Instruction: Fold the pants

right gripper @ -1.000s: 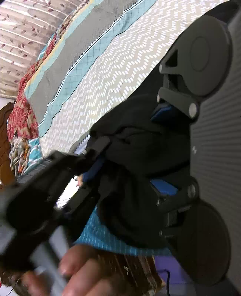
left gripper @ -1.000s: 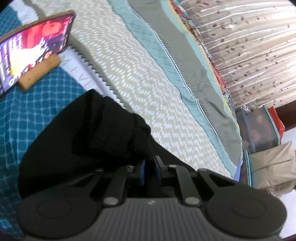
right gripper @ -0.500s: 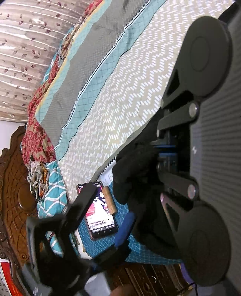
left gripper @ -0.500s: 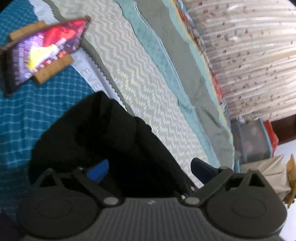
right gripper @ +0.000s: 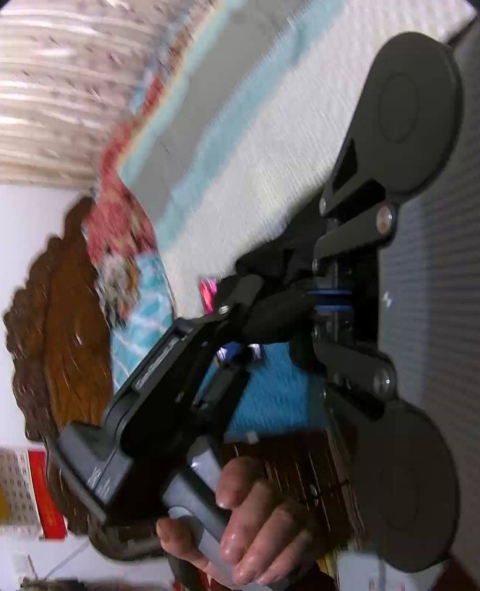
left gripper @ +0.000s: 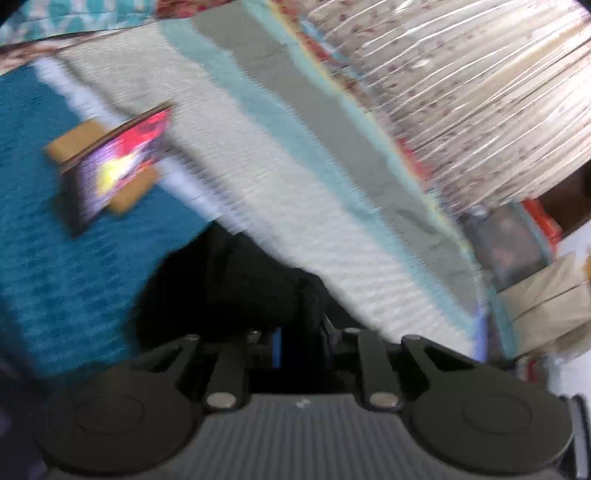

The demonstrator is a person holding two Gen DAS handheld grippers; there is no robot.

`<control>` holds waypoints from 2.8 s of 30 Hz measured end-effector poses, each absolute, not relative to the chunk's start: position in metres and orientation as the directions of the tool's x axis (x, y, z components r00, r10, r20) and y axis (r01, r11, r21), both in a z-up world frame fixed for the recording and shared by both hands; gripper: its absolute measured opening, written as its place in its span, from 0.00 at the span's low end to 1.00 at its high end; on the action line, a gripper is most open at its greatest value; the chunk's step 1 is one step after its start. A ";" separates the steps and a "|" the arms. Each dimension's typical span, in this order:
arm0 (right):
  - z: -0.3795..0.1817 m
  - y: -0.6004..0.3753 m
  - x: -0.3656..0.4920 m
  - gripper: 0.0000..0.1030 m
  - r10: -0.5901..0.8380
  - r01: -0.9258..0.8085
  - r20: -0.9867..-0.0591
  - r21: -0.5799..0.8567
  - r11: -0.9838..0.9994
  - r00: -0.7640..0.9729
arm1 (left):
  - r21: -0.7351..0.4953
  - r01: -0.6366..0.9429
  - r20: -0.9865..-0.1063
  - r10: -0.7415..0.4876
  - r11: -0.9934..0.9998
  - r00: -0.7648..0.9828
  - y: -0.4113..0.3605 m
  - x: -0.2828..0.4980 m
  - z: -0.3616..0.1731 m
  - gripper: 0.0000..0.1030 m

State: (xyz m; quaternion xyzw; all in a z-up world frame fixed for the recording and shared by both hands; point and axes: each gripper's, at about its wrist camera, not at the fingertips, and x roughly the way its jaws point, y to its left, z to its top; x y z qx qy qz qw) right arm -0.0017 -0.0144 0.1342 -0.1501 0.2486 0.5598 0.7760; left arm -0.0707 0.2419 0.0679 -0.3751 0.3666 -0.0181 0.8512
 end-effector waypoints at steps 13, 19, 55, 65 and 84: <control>0.106 -0.079 0.018 0.35 0.757 -0.869 -0.590 0.180 0.461 0.280 | -0.558 -0.371 -0.706 -0.189 0.742 0.683 0.252 -0.093 0.055 0.46; 0.101 -0.269 0.041 0.35 0.572 -0.410 -0.597 0.400 0.820 0.562 | -0.604 -0.333 -0.617 -0.160 0.724 0.771 0.256 -0.108 0.098 0.48; 0.036 -0.561 0.015 0.37 0.140 0.397 -0.542 0.746 0.534 0.829 | 0.178 0.686 -0.839 -0.255 0.705 0.481 -0.194 -0.014 0.018 0.20; 0.066 -0.571 0.029 0.05 0.150 0.342 -0.508 0.742 0.577 0.848 | 0.096 0.672 -0.805 -0.339 0.735 0.486 -0.176 -0.009 0.052 0.12; 0.004 -0.599 -0.064 0.28 0.037 0.501 -0.553 0.779 0.376 0.832 | 0.016 0.731 -0.882 -0.334 0.683 0.331 -0.179 -0.017 0.037 0.37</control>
